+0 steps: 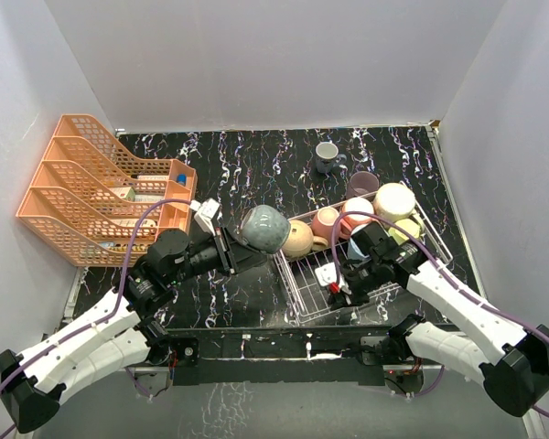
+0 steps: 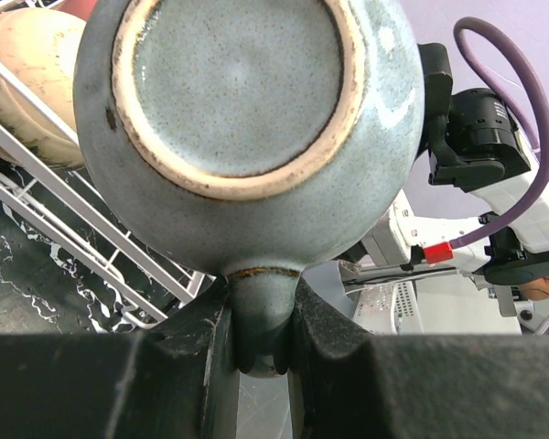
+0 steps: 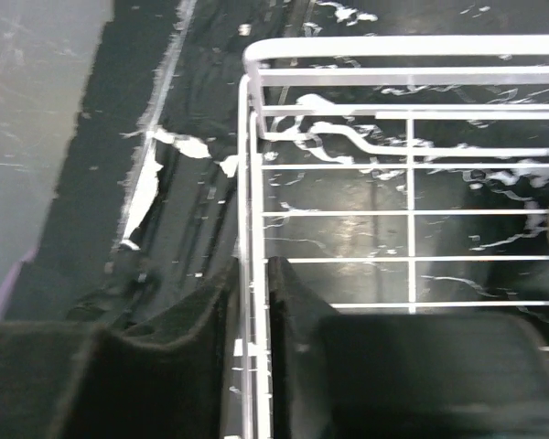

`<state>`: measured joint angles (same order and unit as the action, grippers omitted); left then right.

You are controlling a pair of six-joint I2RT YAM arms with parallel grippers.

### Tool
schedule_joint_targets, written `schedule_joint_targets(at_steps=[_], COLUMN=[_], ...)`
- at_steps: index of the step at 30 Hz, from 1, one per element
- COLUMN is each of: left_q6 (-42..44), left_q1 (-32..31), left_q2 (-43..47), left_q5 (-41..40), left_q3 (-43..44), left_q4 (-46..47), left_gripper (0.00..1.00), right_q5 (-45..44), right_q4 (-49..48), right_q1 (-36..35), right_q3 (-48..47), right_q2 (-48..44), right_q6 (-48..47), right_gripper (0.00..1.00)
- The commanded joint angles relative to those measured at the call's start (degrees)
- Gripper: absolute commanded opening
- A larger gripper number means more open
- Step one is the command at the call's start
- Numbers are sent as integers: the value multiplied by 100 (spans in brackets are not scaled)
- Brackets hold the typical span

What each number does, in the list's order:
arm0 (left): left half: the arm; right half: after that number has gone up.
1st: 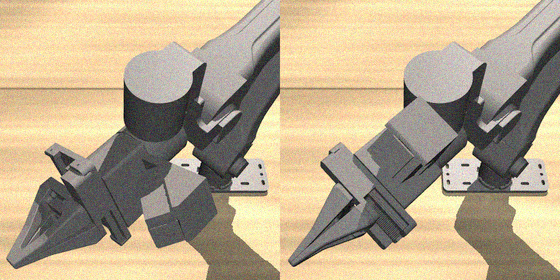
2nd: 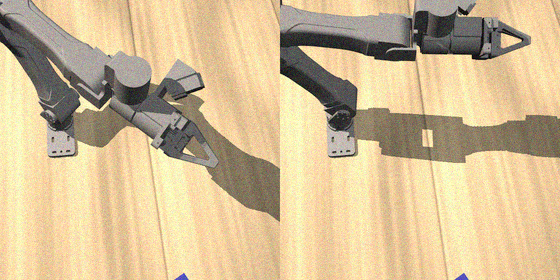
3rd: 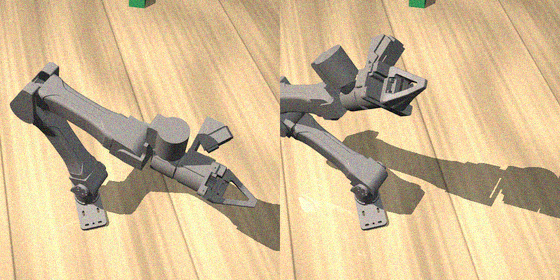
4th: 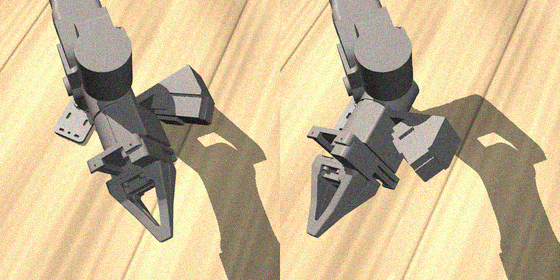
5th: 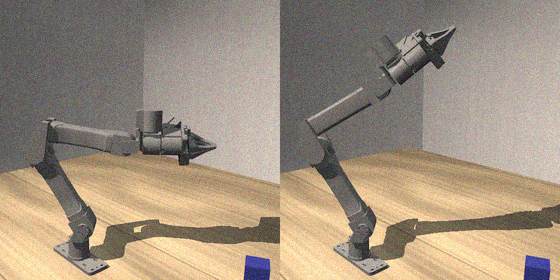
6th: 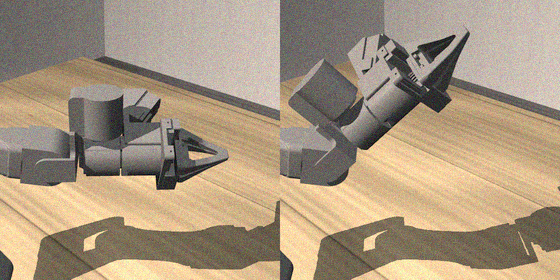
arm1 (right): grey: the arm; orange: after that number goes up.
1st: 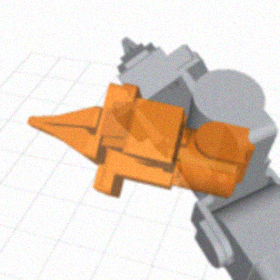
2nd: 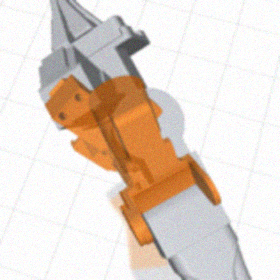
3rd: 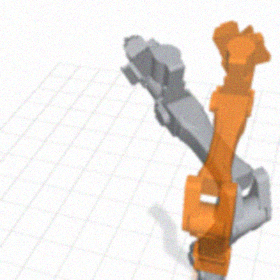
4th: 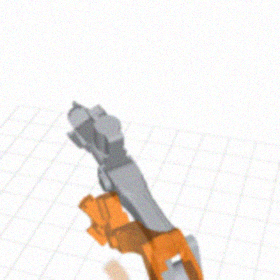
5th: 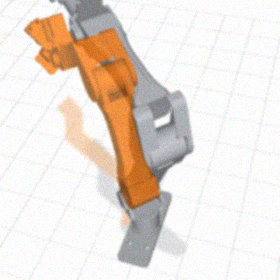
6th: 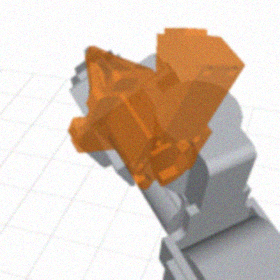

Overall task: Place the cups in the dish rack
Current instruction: Adjust the dish rack at the center of the board.

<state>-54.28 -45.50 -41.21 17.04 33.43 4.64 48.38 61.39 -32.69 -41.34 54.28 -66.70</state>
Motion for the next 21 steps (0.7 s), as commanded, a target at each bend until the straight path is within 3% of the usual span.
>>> schedule_joint_targets(at_steps=[1,5,9,15,18,21], left_q6=[208,325,494,619,657,705], left_q1=[6,1,-3,0,-11,-27], left_q2=[3,-185,-419,-681,-806,-910], left_q5=[248,327,391,420,455,476], left_q3=[528,666,874,1071,1176,1255], left_q4=[666,582,427,411,400,371], left_gripper=[0,0,0,0,0,0], right_q5=[150,497,655,113,-498,-731], right_q4=[-1438,-495,56,102,-651,-1502], right_q1=[35,57,470,1145,1404,1753], right_q3=[-266,-493,-777,-1387,-1569,-1677], right_q2=[20,-17,-292,-337,-233,-278], right_q6=[368,-500,-721,-39,1076,2061], right_gripper=[28,52,62,63,52,50])
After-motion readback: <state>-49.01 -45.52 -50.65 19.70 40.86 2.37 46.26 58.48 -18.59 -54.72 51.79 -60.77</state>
